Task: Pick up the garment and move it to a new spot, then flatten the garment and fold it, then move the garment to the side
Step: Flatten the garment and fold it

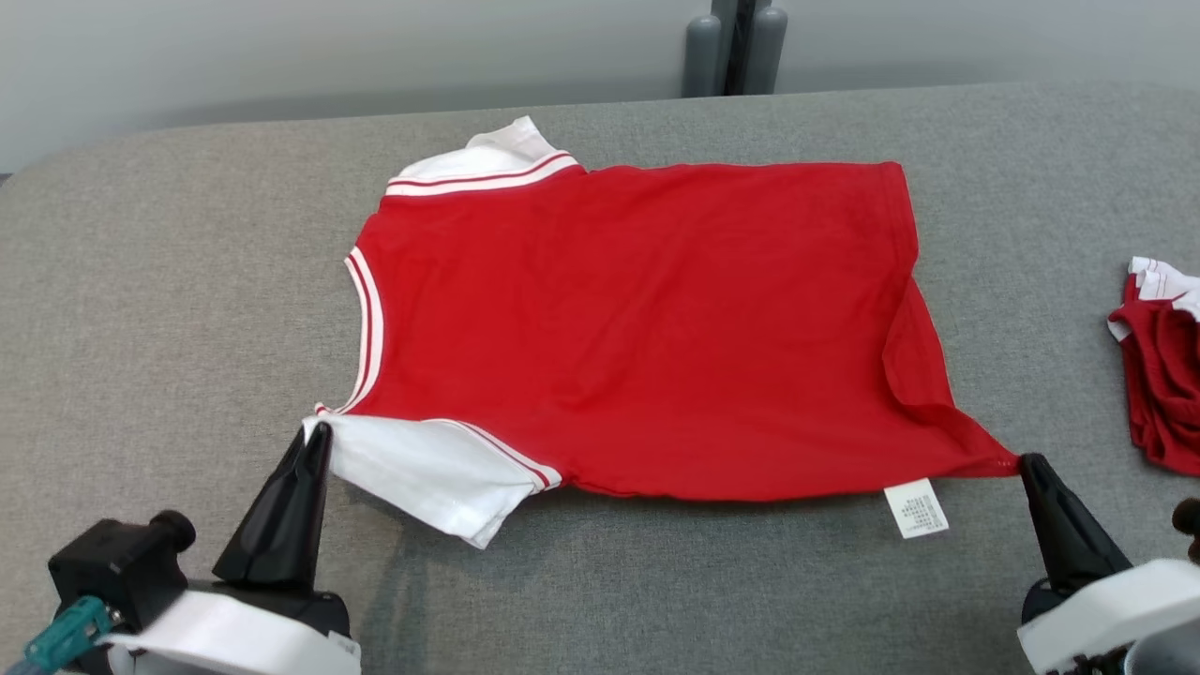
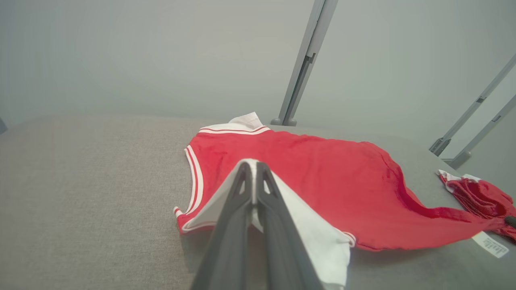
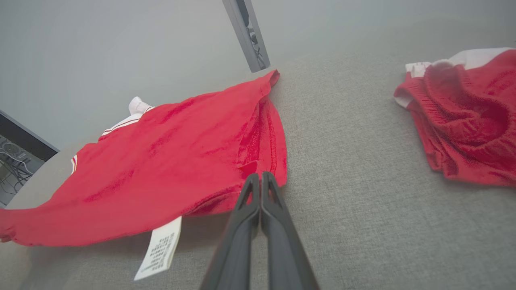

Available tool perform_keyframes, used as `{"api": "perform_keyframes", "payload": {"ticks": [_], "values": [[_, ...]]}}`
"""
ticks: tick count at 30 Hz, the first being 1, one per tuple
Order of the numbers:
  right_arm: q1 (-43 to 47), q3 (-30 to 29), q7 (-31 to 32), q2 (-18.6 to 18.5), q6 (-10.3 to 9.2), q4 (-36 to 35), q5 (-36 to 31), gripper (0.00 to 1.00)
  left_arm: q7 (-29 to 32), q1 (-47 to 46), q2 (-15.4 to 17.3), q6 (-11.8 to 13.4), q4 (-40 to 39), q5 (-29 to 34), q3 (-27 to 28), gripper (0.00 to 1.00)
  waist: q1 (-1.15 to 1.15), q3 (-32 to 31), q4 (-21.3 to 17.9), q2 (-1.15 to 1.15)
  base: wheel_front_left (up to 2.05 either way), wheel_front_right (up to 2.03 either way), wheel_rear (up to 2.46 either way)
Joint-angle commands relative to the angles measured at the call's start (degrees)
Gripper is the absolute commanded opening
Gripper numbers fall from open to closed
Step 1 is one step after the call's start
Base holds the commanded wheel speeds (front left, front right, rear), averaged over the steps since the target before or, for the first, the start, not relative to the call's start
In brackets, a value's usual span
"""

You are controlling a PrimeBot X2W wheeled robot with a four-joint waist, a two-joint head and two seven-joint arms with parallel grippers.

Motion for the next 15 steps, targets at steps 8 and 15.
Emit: {"api": "perform_keyframes", "payload": {"ticks": [8, 15], "values": [[-11.2, 1.7, 5.3, -1.4, -0.02, 2.2, -1.1, 0.00, -0.2, -11.1, 1.3, -2.9, 7.4, -1.3, 0.2, 0.00, 0.00, 5.3, -1.3, 0.00, 0.00, 0.00, 0.00], [-19.7, 3.7, 5.1, -3.2, -0.02, 8.2, -1.5, 0.00, -1.1, -21.0, 0.9, -5.3, 17.4, -2.8, -0.2, 0.00, 0.00, 10.2, -1.2, 0.00, 0.00, 0.00, 0.00]]}}
